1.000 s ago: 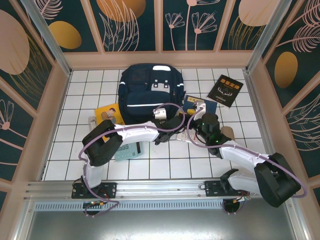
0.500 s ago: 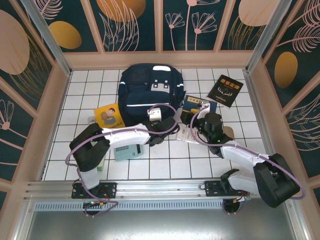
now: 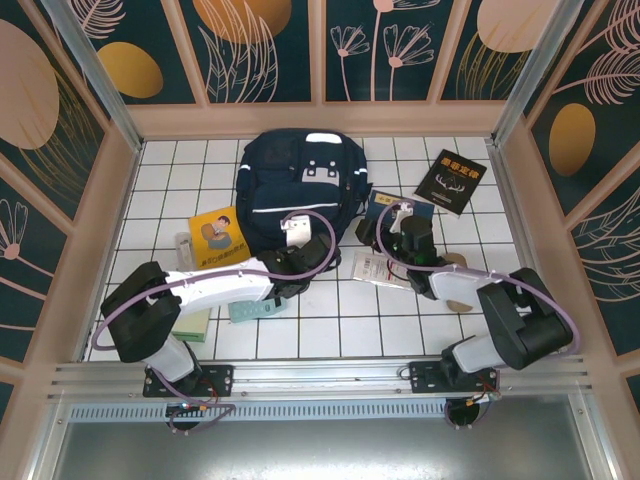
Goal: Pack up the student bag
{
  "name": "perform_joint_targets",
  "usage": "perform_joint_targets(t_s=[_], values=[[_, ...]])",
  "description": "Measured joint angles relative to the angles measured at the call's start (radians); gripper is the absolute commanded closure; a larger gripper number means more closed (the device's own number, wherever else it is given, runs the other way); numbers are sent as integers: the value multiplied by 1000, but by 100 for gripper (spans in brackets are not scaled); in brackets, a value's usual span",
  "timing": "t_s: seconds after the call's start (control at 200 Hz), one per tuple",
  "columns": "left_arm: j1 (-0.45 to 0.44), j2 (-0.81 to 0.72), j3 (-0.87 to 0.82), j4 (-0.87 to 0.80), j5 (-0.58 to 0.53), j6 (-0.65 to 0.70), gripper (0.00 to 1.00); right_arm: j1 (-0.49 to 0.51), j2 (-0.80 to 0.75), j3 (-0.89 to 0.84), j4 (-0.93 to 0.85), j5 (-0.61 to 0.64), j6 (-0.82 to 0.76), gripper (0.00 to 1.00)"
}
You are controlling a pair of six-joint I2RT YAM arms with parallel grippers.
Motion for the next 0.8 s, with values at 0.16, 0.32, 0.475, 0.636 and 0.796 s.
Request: perform_joint_targets(t_s=[0.16, 0.32, 0.475, 0.636, 0.796], values=[[0, -26, -40, 59, 25, 36, 100, 12, 97, 36, 23, -35, 68, 36], [0, -32, -63, 95, 49, 58, 100, 51, 178, 77, 41, -57, 118, 35], [0, -32, -64, 123, 71, 69, 100, 79, 237, 124, 63, -81, 163, 36], [0, -38, -72, 142, 87, 84, 100, 84, 282, 161, 79, -102, 197, 57], [2, -38, -74, 147, 95, 103, 100, 72, 298, 197, 55, -113, 221, 100]])
